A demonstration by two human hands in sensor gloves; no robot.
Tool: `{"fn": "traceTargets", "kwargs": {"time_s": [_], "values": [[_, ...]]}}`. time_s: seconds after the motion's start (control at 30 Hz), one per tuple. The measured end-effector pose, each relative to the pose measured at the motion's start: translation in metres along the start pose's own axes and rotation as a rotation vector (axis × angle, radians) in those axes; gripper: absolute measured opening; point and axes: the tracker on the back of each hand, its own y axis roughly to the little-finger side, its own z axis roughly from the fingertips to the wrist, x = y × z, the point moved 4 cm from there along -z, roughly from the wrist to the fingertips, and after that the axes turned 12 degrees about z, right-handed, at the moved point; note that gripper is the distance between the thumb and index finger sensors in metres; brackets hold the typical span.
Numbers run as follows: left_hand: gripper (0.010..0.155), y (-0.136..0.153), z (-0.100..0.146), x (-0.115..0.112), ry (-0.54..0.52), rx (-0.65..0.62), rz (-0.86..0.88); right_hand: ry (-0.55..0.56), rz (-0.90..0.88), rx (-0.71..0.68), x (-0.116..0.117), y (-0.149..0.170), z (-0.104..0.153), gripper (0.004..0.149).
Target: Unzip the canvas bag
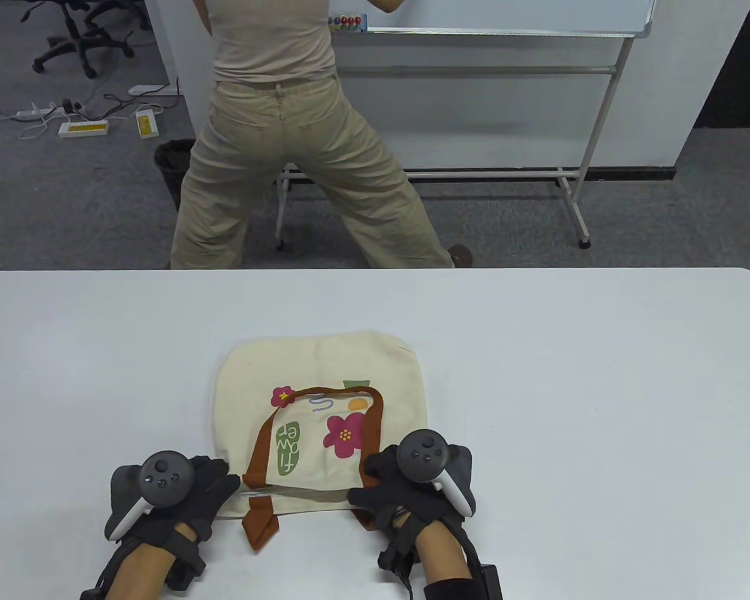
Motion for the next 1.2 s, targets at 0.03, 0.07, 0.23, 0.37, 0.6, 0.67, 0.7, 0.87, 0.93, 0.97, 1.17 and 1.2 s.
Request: {"fn": "traceTargets", "kwargs": {"time_s": [0.03, 0.07, 0.23, 0.37, 0.6, 0.67, 0.7, 0.87, 0.93, 0.97, 1.17, 1.2], "values": [[0.073, 0.000, 0.000, -0.001, 0.004, 0.000, 0.000, 0.001, -0.005, 0.001, 0.000, 0.000, 0.000, 0.075], [0.075, 0.000, 0.000, -0.001, 0.009, -0.001, 0.001, -0.005, -0.026, 0.005, 0.000, 0.001, 0.000, 0.076], [0.073, 0.000, 0.004, 0.006, -0.042, -0.011, 0.013, 0.126, -0.073, 0.013, -0.011, 0.003, 0.004, 0.078], [0.071, -0.010, 0.009, 0.026, -0.158, -0.037, -0.005, 0.281, -0.032, 0.037, -0.029, -0.002, 0.011, 0.078], [0.070, -0.036, 0.018, 0.041, -0.247, -0.102, -0.056, 0.476, 0.072, -0.021, -0.054, -0.028, 0.027, 0.077], [0.070, -0.048, 0.020, 0.041, -0.251, -0.133, -0.080, 0.495, 0.120, -0.057, -0.057, -0.038, 0.030, 0.077], [0.070, -0.053, 0.022, 0.040, -0.251, -0.150, -0.090, 0.499, 0.141, -0.073, -0.057, -0.043, 0.032, 0.077], [0.070, -0.078, 0.027, 0.032, -0.239, -0.221, -0.139, 0.482, 0.253, -0.141, -0.052, -0.064, 0.034, 0.077], [0.070, -0.086, 0.028, 0.027, -0.231, -0.246, -0.152, 0.451, 0.266, -0.146, -0.047, -0.065, 0.032, 0.077], [0.070, -0.089, 0.029, 0.024, -0.225, -0.255, -0.158, 0.424, 0.264, -0.146, -0.044, -0.065, 0.030, 0.077], [0.070, -0.101, 0.026, 0.010, -0.183, -0.281, -0.191, 0.378, 0.275, -0.153, -0.040, -0.063, 0.027, 0.076], [0.070, -0.103, 0.026, 0.008, -0.177, -0.284, -0.193, 0.381, 0.272, -0.155, -0.040, -0.063, 0.027, 0.076]]}}
